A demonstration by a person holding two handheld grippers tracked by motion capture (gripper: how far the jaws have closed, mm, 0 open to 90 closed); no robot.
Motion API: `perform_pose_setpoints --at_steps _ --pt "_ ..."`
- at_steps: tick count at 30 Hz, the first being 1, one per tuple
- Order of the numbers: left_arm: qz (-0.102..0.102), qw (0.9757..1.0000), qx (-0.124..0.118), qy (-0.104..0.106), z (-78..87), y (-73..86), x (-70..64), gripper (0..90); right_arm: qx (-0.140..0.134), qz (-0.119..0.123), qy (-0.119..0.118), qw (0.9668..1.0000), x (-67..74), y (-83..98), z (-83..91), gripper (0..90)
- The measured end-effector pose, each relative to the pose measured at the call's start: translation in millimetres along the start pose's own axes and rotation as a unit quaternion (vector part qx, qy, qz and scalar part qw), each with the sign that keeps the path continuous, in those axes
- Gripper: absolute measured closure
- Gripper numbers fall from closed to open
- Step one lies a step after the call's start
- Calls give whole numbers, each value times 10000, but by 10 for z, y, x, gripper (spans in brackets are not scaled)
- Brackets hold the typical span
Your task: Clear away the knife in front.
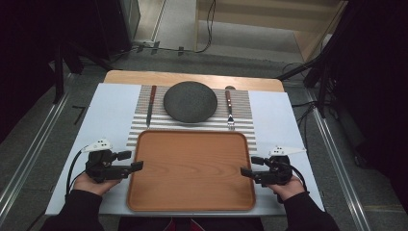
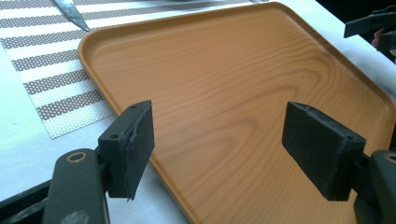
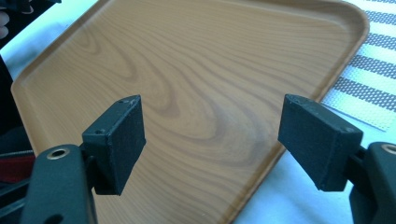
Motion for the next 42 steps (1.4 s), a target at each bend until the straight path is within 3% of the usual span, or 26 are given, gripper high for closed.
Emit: perform_pose_setpoints --at_steps 4,13,16,20,24,29,42 --pt "21 10000 -7 44 5 -3 -7 274 20 31 -17 10000 25 7 5 209" --pt "-31 9999 -9 -166 76 -21 -40 274 -33 64 -29 10000 44 -22 -2 207" --pt "-39 9995 33 -298 46 -57 -13 274 -35 57 -36 10000 31 -32 -14 200" --pt "68 9995 -12 -318 10 -109 22 274 -16 39 -28 10000 26 -37 -23 193" --pt "79 9983 -56 -583 -51 -187 107 273 -17 21 1 10000 23 -38 -19 190" --pt "98 9977 -43 -673 -153 -281 158 273 -21 5 27 10000 18 -33 -10 190" --pt "176 9977 -103 -643 -308 -432 245 273 -43 -44 70 10000 19 -4 10 189"
Point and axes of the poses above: each handheld gripper's, and its own axes: z roughly backward along the jaws, y roughly out of its underside, x roughly to its left, the point moved 5 cm from there along -z, roughly forward along the jaws, and after that the axes turned 8 degrees about -y, right-handed, at the moved point
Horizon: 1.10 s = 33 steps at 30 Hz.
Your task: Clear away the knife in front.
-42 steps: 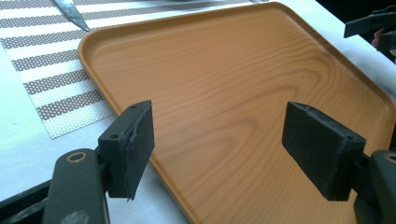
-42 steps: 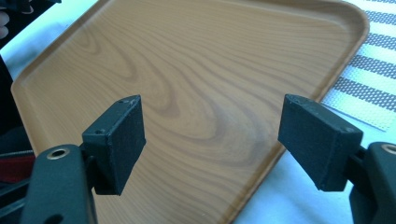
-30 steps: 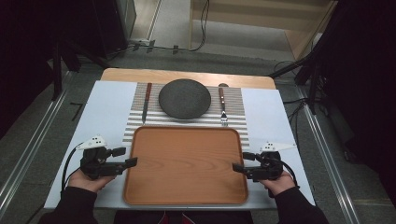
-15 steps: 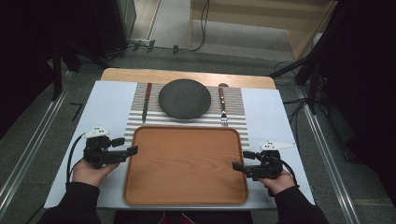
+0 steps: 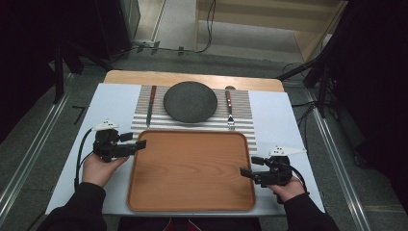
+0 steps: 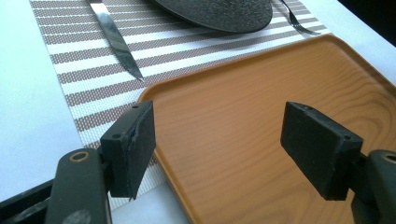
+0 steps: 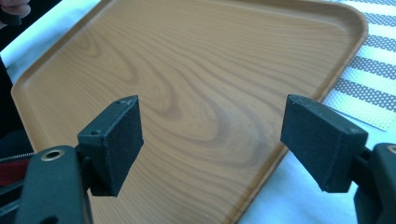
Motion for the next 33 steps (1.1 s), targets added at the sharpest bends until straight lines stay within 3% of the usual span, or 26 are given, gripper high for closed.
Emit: perform_pose_setpoints --at_steps 8,33 --pt "-220 9997 48 -62 -122 -87 3 273 6 -38 48 10000 0 42 42 189" --pt "32 10000 34 63 -357 -506 114 271 -66 38 116 9999 2 24 11 178"
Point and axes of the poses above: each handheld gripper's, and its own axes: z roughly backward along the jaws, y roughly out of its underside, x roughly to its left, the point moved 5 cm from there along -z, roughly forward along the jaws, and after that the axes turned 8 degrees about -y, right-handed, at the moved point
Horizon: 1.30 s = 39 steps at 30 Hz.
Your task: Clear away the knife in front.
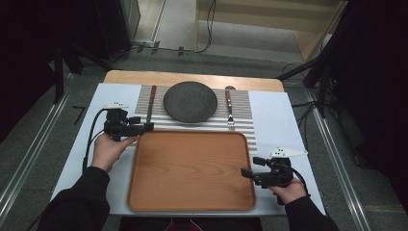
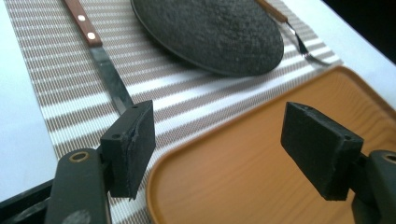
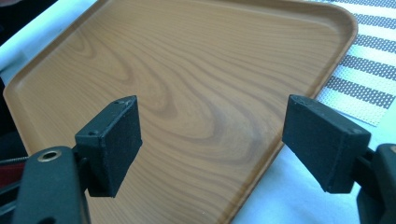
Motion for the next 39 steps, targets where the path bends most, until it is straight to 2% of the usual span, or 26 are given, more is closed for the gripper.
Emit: perform_pose_setpoints --at_steps 3,5,15,21,25,29,31,39 --pt "23 10000 6 -51 -13 -44 18 271 7 18 5 10000 -1 -4 -3 178" --pt "-43 9999 -2 -111 -28 -113 37 265 -16 18 35 10000 -11 -10 1 178" --pt "-82 9998 -10 -202 -84 -316 101 265 -110 100 246 9996 -55 -33 0 154" --pt "-72 9996 3 -285 -126 -383 129 265 -115 122 258 9995 -57 -40 -14 154" --pt "-100 9991 -32 -403 -195 -494 148 265 -114 128 265 9995 -55 -51 -19 153" --pt "-87 9991 -48 -404 -244 -553 157 267 -114 120 266 9995 -59 -54 -18 153" --pt "-161 9990 6 -416 -308 -603 175 267 -126 119 265 9995 -63 -55 -17 153" --pt "-226 9988 78 -416 -421 -714 256 269 -139 94 265 9995 -77 -60 -15 153"
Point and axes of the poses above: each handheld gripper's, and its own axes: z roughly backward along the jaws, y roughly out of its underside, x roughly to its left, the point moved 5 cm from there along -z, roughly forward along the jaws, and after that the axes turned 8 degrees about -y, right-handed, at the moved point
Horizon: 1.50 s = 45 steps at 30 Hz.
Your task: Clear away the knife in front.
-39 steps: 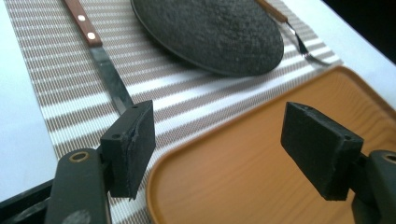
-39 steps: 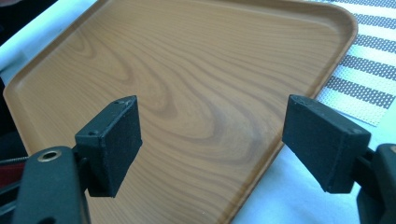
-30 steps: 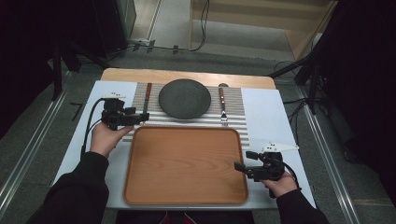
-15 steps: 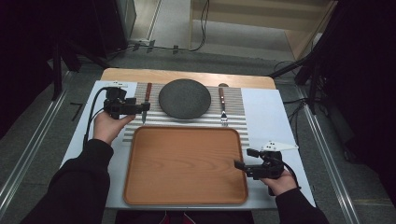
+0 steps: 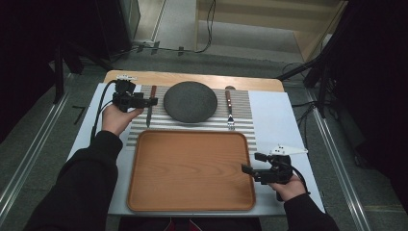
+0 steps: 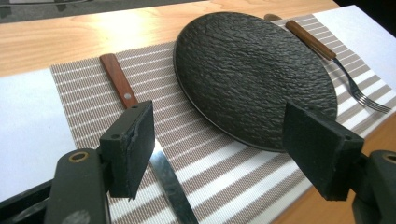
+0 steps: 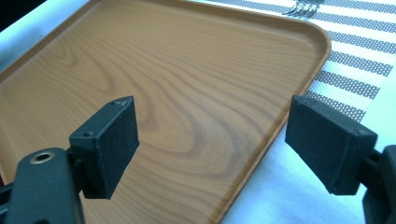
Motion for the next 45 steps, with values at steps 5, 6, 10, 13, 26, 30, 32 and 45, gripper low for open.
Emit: perform_pose_setpoints --at_steps 5,6,10,13,26,30,32,45 --pt "-90 9999 111 -38 -111 -71 70 274 -70 -45 13 10000 -15 -8 3 154" --pt "-94 9998 150 -37 -131 -83 88 275 -66 -54 11 10000 -19 -7 4 153" --pt "-184 9992 277 -229 -212 -126 154 276 -63 -76 -2 10000 -35 -2 3 154" --pt "-150 9991 326 -224 -259 -163 192 276 -60 -94 1 9999 -46 2 4 154" --pt "41 9990 391 -222 -467 -232 270 287 -74 -79 -35 9999 -51 -8 8 154" --pt "70 9988 387 -292 -519 -223 292 292 -90 -99 -20 9999 -55 -9 15 154" --pt "67 9987 404 -312 -526 -217 304 303 -91 -101 -17 9999 -56 -9 17 154" --pt "-22 9958 775 -492 -621 -126 326 409 -87 -107 -1 9999 -61 -9 21 154"
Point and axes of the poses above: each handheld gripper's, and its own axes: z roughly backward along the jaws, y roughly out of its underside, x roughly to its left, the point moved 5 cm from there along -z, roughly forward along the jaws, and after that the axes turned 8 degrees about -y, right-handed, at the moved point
